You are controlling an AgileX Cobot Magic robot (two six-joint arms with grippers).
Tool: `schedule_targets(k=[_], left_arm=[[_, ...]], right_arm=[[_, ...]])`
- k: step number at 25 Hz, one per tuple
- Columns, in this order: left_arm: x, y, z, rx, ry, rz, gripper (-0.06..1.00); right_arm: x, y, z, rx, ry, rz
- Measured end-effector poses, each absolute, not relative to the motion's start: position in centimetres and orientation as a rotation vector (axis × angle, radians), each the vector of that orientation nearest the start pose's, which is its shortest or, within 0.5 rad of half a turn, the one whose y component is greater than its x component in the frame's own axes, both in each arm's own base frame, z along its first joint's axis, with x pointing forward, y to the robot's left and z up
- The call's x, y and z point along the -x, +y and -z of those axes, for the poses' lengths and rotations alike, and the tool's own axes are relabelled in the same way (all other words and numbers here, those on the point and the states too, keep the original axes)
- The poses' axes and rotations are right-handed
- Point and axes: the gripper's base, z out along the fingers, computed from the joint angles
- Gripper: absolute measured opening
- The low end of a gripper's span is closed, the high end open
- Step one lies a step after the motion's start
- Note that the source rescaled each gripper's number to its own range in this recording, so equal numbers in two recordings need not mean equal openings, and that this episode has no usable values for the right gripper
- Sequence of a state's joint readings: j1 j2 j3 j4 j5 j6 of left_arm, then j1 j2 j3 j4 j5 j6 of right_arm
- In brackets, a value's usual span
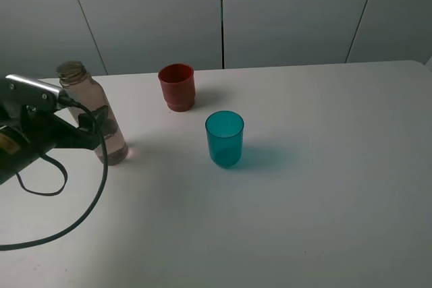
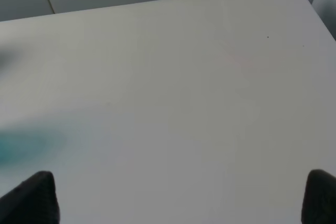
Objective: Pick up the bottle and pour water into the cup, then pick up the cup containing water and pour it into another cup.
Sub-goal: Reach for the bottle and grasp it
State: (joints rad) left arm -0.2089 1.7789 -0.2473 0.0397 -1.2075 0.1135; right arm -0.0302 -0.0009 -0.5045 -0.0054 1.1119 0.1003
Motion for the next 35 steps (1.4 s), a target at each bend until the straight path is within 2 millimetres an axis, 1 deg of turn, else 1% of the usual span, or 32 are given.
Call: schedule_targets(k=[7, 13, 17, 22, 28, 33, 34, 35], left_arm=[[-24.9, -5.9, -10.8, -0.357, 1.806, 0.108, 1.0], [-26.5, -6.8, -10.3, -0.438, 1.777, 0.136, 1.0], [-26.6, -7.0, -10.2, -0.466, 1.768, 0.151, 1.0], [-27.0, -6.8, -10.1, -0.434, 1.772, 0.131, 1.0], [-27.6, -7.1, -9.1, -0.448, 1.791, 0.139, 1.0], [-27.8, -7.2, -8.9, -0.455, 1.791, 0.143, 0.99], [-27.8, -7.2, -8.9, -0.456, 1.79, 0.144, 0.93], [-27.8, -7.2, -8.9, -0.456, 1.79, 0.144, 0.72]], right_arm=[[0.8, 0.0, -27.4, -0.137, 2.086, -0.036], [0.8, 0.0, -27.4, -0.137, 2.086, -0.036], [0.8, 0.0, -27.4, -0.137, 2.086, -0.036], [0.8, 0.0, -27.4, -0.137, 2.086, -0.036], [0.8, 0.0, -27.4, -0.137, 2.086, -0.036], [0.8, 0.0, -27.4, -0.137, 2.086, -0.036], [0.8, 0.0, -27.4, -0.137, 2.086, -0.036], [0.8, 0.0, -27.4, -0.137, 2.086, -0.036]])
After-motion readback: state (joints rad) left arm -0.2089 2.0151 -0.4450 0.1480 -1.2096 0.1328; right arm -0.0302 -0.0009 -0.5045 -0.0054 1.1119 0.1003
